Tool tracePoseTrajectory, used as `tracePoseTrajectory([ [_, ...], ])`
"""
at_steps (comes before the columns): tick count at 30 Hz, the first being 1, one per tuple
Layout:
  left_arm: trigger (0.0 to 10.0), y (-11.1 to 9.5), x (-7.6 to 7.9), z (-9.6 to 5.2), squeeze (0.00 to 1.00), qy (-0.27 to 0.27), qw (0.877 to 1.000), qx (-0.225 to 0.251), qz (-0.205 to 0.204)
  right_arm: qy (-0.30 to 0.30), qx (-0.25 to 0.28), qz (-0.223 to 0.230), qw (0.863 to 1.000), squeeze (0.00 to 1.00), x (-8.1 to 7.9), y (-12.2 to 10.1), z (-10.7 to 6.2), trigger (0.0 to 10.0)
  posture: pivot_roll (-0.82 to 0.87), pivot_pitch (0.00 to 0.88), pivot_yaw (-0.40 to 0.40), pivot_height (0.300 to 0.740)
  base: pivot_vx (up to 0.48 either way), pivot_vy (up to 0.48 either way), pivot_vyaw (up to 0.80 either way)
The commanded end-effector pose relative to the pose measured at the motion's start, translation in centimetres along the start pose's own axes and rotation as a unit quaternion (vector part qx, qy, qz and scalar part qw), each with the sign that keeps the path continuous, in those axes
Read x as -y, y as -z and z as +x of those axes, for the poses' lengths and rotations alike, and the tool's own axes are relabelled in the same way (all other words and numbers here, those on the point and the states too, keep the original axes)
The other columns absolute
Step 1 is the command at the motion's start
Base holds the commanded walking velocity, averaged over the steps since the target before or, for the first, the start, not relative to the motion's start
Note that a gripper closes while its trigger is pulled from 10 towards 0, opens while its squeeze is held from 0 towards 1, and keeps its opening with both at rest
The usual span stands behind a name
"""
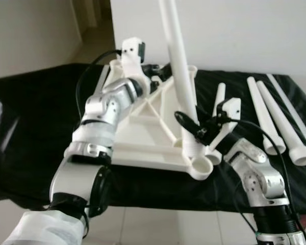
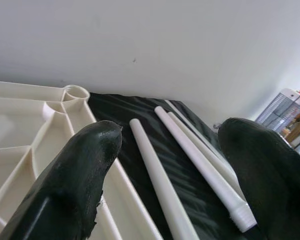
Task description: Building children table
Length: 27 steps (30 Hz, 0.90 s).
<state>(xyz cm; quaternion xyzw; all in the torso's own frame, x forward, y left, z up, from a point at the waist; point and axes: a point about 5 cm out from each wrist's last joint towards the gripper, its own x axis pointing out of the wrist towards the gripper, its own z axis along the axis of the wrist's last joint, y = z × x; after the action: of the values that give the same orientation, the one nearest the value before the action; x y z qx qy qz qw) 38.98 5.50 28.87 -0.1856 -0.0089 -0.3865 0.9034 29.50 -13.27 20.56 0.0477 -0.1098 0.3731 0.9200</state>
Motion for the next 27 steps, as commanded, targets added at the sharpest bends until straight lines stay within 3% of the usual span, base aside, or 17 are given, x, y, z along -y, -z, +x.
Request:
tracePoseTrajectory([
  [1, 10.0, -1.4, 2.6, 0.5, 0.0, 0.116, 0.993, 0.017, 0.012, -0.014, -0.022, 0.009, 1.0, 0.0, -0.1, 0.8, 0.1, 10.0, 0.02, 0.0, 0.001, 0.74, 0.0, 0.0, 0.0],
  [11, 10.0, -1.4, 4.5, 1.3, 0.0, 0.145, 0.989, 0.019, 0.009, -0.009, -0.034, 0.005, 0.999, 0.0, 0.3, 1.1, 0.5, 10.0, 0.03, 0.0, -0.003, 0.74, 0.0, 0.0, 0.0],
  [16, 10.0, -0.5, 6.2, 2.2, 0.0, 0.163, 0.986, 0.013, -0.015, -0.009, -0.043, 0.005, 0.999, 0.0, 0.5, 1.4, 0.6, 10.0, 0.03, 0.0, -0.012, 0.74, 0.0, 0.0, 0.0],
  [27, 10.0, -0.9, 6.6, 2.4, 0.0, 0.169, 0.986, 0.016, -0.007, -0.016, -0.04, 0.012, 0.999, 0.0, 0.3, 1.5, 0.9, 10.0, 0.02, 0.0, -0.006, 0.74, 0.0, 0.0, 0.0],
])
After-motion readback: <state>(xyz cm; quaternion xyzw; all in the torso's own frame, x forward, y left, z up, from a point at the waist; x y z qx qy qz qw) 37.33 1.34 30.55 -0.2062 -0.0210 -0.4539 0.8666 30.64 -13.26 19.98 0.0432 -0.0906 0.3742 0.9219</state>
